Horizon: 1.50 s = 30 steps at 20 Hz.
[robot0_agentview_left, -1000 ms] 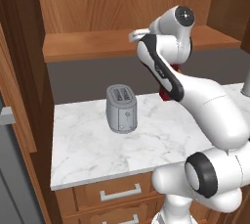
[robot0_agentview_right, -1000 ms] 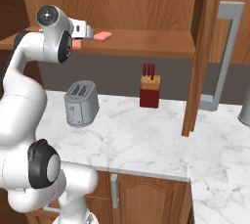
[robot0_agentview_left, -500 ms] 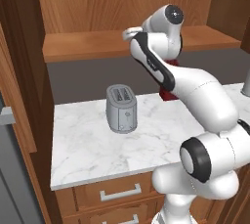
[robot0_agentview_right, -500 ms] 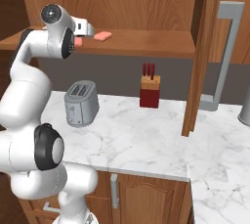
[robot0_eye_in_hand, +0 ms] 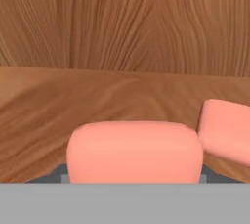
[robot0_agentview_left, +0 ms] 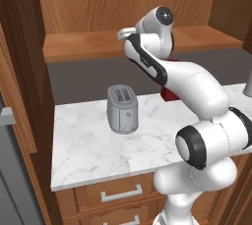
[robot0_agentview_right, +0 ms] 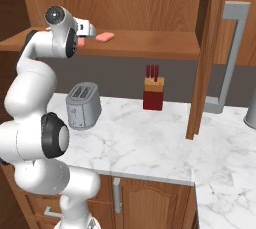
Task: Pick up the bar soap and bar soap from the sink, and place them back in the cabinet, and close the cabinet doors.
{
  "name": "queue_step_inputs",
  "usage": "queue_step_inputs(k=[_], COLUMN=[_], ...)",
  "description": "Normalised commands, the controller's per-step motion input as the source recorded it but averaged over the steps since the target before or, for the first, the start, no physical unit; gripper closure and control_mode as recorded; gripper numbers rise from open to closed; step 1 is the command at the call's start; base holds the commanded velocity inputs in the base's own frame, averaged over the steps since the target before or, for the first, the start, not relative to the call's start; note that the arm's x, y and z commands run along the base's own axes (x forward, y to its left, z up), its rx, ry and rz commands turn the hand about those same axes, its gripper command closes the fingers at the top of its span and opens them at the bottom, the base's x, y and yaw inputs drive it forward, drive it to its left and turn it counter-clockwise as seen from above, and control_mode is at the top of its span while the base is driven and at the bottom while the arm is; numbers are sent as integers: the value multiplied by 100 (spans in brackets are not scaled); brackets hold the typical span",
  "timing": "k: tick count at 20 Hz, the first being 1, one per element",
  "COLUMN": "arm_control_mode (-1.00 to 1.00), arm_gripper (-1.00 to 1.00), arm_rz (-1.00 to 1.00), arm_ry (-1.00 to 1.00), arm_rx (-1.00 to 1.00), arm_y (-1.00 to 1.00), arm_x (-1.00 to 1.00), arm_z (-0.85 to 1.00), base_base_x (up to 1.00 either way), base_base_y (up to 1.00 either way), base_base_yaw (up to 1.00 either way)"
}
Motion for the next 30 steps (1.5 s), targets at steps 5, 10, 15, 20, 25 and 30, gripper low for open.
queue_step_inputs(k=[5, 10, 15, 20, 25, 30], arm_control_mode=[-100, -100, -100, -100, -100, -100], arm_gripper=[100, 100, 100, 100, 100, -100], arm_rz=[0, 0, 0, 0, 0, 0], arm_ry=[0, 0, 0, 0, 0, 0], arm_rx=[0, 0, 0, 0, 0, 0], arm_y=[8, 4, 5, 8, 9, 2], arm_x=[37, 34, 31, 25, 25, 2], arm_z=[-2, -6, -13, -22, -27, -2], base_base_x=[0, 0, 0, 0, 0, 0], base_base_y=[0, 0, 0, 0, 0, 0], base_base_yaw=[0, 0, 0, 0, 0, 0])
